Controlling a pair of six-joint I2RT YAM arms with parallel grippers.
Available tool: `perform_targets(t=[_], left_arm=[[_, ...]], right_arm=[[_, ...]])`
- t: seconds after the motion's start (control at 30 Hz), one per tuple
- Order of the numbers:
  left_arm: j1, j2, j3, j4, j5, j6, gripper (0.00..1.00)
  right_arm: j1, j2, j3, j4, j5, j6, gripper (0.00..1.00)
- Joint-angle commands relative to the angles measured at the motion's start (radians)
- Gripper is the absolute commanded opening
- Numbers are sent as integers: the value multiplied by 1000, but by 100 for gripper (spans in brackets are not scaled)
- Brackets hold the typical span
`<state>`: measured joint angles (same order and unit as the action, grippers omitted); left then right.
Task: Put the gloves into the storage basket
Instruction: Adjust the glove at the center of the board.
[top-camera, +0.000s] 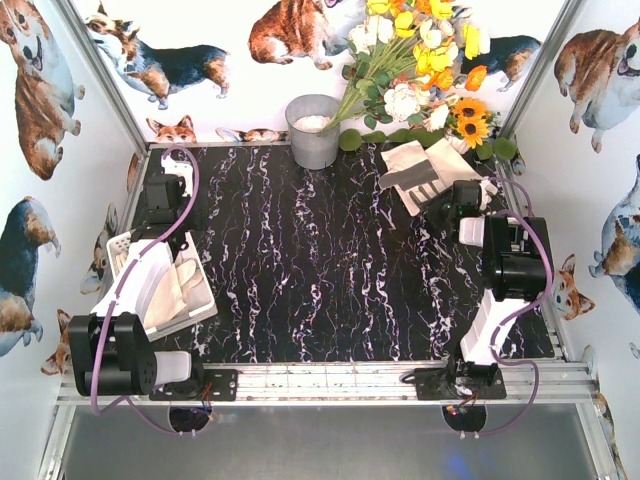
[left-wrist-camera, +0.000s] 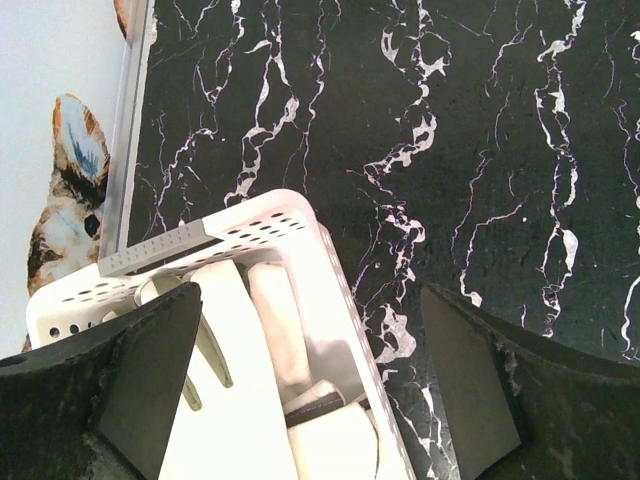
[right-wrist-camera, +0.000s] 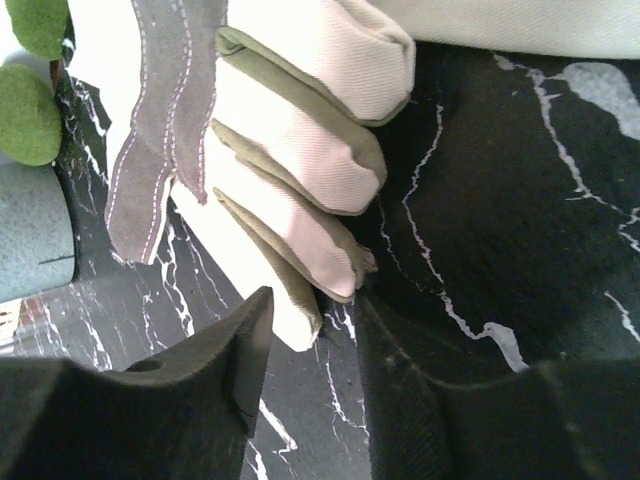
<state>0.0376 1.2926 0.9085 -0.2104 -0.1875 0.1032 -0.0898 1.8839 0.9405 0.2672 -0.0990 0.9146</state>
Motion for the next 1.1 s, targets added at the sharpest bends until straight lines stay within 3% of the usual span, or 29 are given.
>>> perform_targets(t=[0.0, 0.13, 0.27, 0.5, 0.7, 0.83, 1.07], left_arm=[[-4, -12, 26, 20, 10, 22, 85], [-4, -15, 24, 22, 1, 29, 85], [-5, -11, 28, 16, -6, 32, 86], [-5, -23, 27, 18, -1, 32, 86], [-5, -22, 33, 17, 22, 5, 86], [-6, -7, 49, 2, 63, -19, 86], [-23, -8, 39, 17, 152, -45, 84]], right_arm=[[-6, 20, 27, 34, 73, 0, 33], [-13, 21, 32, 17, 77, -22, 0], [-14, -21, 7, -5, 62, -53, 0], [-16, -239, -133, -150, 53, -122, 0], [22, -393, -156, -351, -143, -262, 0], [160, -439, -95, -513, -260, -386, 0], [476, -501, -104, -497, -417, -395, 0]])
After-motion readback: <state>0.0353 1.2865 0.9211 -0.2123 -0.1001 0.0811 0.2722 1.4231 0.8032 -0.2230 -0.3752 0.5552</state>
